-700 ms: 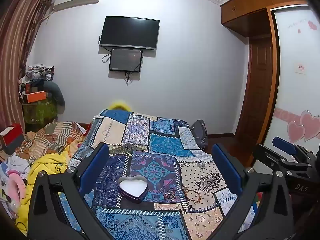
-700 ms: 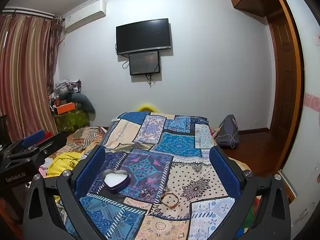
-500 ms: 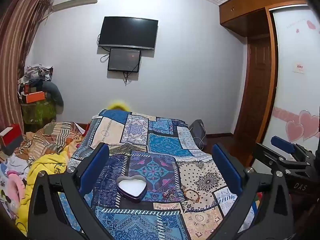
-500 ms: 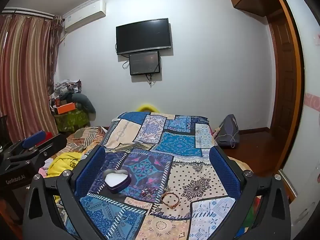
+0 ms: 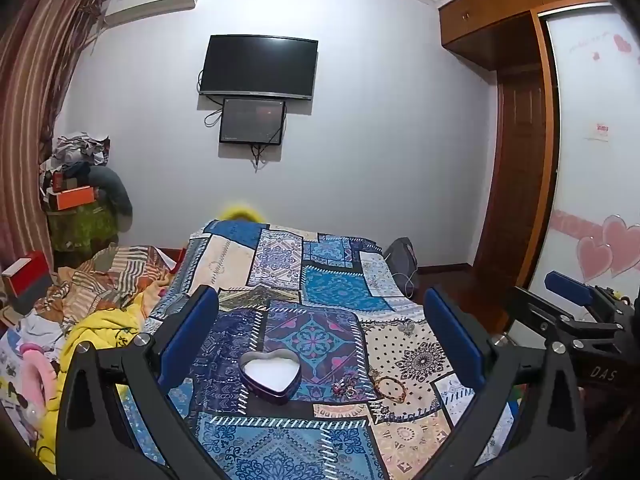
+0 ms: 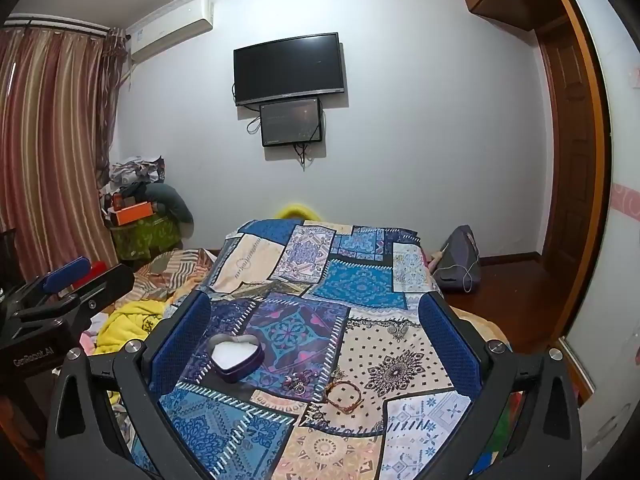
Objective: Organize jewelry
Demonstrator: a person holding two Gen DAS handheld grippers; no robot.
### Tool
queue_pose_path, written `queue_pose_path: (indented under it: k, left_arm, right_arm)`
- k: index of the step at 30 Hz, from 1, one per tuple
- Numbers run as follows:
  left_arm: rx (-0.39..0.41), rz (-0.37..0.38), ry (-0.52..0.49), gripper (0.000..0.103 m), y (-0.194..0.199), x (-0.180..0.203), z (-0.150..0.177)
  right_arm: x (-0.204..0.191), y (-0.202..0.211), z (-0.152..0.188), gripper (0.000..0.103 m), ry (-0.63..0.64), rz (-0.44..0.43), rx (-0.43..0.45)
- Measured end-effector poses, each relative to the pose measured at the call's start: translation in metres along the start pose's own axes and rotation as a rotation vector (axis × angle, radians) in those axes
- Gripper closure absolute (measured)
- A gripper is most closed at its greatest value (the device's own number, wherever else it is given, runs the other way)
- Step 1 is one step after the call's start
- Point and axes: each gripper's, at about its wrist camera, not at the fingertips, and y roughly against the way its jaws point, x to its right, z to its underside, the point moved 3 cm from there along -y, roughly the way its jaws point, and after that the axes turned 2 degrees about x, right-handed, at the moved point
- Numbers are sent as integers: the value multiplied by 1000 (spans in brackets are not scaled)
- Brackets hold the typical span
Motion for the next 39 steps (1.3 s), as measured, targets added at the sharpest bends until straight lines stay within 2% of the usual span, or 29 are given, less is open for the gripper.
queue_pose_path:
  k: [39]
  left_arm:
    - [-3, -7, 1, 0, -2, -2, 4]
  right_arm:
    - [-1, -3, 3, 0, -4, 0, -15]
